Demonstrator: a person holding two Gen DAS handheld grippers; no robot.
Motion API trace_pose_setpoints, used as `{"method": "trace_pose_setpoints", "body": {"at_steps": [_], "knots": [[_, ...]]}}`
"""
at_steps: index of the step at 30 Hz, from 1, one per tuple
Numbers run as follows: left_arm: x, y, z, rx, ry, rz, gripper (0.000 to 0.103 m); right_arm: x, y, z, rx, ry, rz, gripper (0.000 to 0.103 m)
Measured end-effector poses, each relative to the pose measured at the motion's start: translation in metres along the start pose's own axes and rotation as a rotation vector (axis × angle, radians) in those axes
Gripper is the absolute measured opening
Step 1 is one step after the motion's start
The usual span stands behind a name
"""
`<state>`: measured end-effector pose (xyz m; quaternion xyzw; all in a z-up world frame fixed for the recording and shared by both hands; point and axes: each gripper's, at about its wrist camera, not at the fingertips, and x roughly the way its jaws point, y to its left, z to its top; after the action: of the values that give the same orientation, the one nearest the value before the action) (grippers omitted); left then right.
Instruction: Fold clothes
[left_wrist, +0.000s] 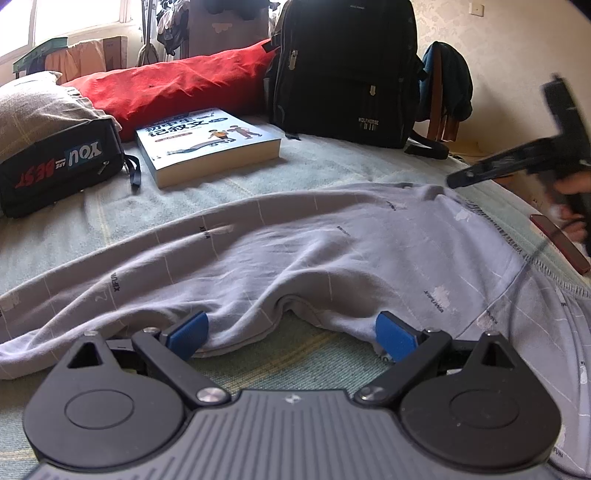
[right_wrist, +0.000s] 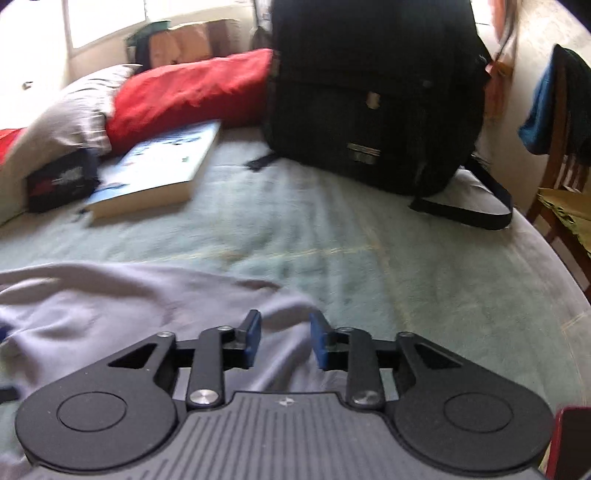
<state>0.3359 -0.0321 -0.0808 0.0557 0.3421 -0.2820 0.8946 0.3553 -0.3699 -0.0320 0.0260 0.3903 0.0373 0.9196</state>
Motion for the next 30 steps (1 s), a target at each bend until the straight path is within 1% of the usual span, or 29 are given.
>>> {"method": "trace_pose_setpoints", "body": {"at_steps": [4, 7, 8, 9, 11, 13, 15, 17, 18, 21, 25, 28, 29, 30], "knots": [[0.002, 0.0, 0.0, 0.001, 0.007, -0.003, 0.097, -0.02, 0.006, -0.026, 0.021, 0.053, 0.072, 0.04], [0.002, 0.0, 0.0, 0.002, 0.009, -0.002, 0.097, -0.017, 0.001, -0.05, 0.04, 0.103, 0.067, 0.04], [0.002, 0.001, 0.0, 0.002, 0.009, -0.002, 0.097, -0.016, -0.003, -0.057, 0.056, 0.108, 0.064, 0.04], [0.002, 0.001, 0.0, 0.002, 0.008, -0.002, 0.097, -0.017, -0.006, -0.062, 0.073, 0.107, 0.062, 0.04], [0.002, 0.0, 0.0, 0.003, 0.008, -0.001, 0.097, -0.028, -0.007, -0.067, 0.103, 0.074, 0.057, 0.04], [0.002, 0.0, 0.0, 0.004, 0.008, 0.0, 0.097, -0.045, 0.001, -0.071, 0.087, 0.042, 0.034, 0.043], [0.002, -0.001, 0.0, 0.006, 0.007, 0.0, 0.097, -0.062, 0.014, -0.076, 0.053, 0.019, 0.055, 0.048], [0.003, -0.001, 0.0, 0.01, 0.008, 0.002, 0.097, -0.076, 0.026, -0.085, 0.023, 0.007, 0.068, 0.05], [0.003, -0.002, -0.001, 0.012, 0.009, 0.002, 0.097, -0.081, 0.031, -0.091, 0.014, 0.011, 0.07, 0.051], [0.003, -0.004, -0.001, 0.019, 0.01, 0.002, 0.097, -0.086, 0.04, -0.11, 0.012, 0.05, 0.071, 0.051], [0.004, -0.005, -0.002, 0.024, 0.014, 0.002, 0.097, -0.087, 0.037, -0.136, 0.001, 0.104, 0.021, 0.052], [0.005, -0.005, -0.001, 0.024, 0.016, 0.0, 0.097, -0.105, 0.036, -0.144, -0.001, 0.078, -0.002, 0.053], [0.004, -0.006, -0.001, 0.024, 0.016, -0.002, 0.097, -0.112, 0.037, -0.148, 0.001, 0.064, 0.009, 0.055], [0.004, -0.006, 0.0, 0.025, 0.017, -0.006, 0.097, -0.12, 0.039, -0.151, 0.002, 0.05, 0.02, 0.06]]}}
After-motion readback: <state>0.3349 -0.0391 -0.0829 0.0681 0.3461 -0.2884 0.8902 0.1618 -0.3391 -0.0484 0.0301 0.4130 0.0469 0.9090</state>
